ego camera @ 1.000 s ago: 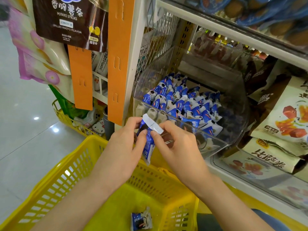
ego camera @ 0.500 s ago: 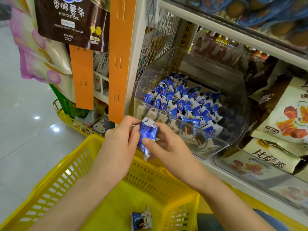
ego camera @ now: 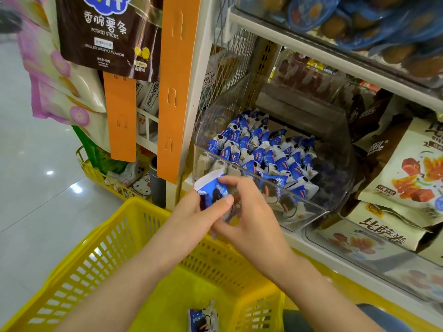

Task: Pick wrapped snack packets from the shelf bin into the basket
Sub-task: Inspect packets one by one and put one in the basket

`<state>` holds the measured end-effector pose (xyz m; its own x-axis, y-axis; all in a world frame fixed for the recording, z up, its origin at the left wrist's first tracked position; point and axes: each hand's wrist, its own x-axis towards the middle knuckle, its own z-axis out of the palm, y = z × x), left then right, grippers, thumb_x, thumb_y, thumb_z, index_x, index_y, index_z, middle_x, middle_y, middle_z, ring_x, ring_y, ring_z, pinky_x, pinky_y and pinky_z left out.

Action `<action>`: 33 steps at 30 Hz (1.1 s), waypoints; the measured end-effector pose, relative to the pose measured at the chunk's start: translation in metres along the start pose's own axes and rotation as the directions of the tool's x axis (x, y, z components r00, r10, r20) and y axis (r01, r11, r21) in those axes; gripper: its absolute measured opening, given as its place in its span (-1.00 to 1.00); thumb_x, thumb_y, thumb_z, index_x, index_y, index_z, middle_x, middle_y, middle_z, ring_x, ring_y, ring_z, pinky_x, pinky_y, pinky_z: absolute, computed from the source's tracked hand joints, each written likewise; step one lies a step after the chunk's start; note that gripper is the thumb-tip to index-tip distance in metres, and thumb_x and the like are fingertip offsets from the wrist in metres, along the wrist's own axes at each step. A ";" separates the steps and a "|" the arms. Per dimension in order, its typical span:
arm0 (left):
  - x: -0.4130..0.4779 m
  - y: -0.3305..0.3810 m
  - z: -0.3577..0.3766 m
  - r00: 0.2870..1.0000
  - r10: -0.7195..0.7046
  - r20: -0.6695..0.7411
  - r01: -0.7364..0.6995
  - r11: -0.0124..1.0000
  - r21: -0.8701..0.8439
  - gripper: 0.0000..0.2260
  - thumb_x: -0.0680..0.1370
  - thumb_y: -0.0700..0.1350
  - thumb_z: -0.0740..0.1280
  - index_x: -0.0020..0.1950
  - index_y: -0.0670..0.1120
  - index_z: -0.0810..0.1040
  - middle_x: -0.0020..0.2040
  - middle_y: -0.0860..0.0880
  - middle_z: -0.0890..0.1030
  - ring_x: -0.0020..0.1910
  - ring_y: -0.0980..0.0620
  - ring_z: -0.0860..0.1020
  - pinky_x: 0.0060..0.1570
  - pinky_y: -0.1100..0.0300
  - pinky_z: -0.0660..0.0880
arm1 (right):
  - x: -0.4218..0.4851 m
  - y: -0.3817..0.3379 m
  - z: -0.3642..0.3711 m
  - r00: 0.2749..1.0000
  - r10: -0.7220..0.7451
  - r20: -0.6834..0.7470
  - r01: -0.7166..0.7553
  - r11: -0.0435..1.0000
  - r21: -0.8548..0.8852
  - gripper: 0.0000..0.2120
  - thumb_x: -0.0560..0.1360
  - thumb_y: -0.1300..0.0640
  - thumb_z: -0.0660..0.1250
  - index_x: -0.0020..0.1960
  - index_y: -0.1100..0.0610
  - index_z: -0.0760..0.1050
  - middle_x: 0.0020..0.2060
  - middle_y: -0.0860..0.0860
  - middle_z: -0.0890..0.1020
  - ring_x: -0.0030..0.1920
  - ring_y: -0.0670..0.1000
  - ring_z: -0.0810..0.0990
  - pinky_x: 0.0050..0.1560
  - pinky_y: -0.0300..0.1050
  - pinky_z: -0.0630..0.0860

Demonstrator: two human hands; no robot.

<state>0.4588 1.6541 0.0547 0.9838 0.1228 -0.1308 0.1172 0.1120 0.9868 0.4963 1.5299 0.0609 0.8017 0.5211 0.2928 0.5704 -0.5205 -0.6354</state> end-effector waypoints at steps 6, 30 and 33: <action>0.011 0.006 -0.008 0.997 0.041 -0.071 -0.048 0.992 -0.113 -0.72 0.52 -0.11 0.31 0.22 0.09 0.45 -0.03 0.15 0.66 -0.08 0.25 0.62 -0.25 0.38 0.50 | -0.002 -0.010 -0.025 0.995 -0.079 0.055 0.076 0.996 0.051 -0.54 0.43 -0.06 0.34 0.29 -0.11 0.31 0.11 -0.20 0.45 0.13 -0.27 0.44 0.12 -0.43 0.37; 0.052 0.027 0.023 0.986 0.108 0.124 -0.059 0.937 -0.344 -0.87 0.52 -0.09 0.30 0.02 0.12 0.46 -0.18 0.32 0.60 -0.23 0.45 0.53 -0.36 0.58 0.38 | 0.089 0.051 -0.113 0.613 0.731 0.301 -0.144 0.478 -0.866 -0.78 0.51 0.05 0.31 0.08 0.16 0.52 0.02 0.09 0.59 -0.05 0.02 0.53 0.00 -0.15 0.47; 0.053 0.026 0.021 0.987 0.101 0.125 -0.052 0.938 -0.343 -0.88 0.51 -0.06 0.31 0.00 0.15 0.47 -0.15 0.21 0.62 -0.21 0.43 0.53 -0.36 0.55 0.41 | 0.085 0.050 -0.110 0.601 0.756 0.259 -0.200 0.456 -0.867 -0.79 0.50 0.08 0.32 0.03 0.21 0.55 -0.01 0.12 0.60 -0.03 0.05 0.57 -0.03 -0.12 0.47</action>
<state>0.5165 1.6426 0.0760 0.9998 0.0097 -0.0177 0.0117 0.4372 0.8993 0.6129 1.4737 0.1331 0.8668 0.0949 -0.4895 0.2548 -0.9282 0.2712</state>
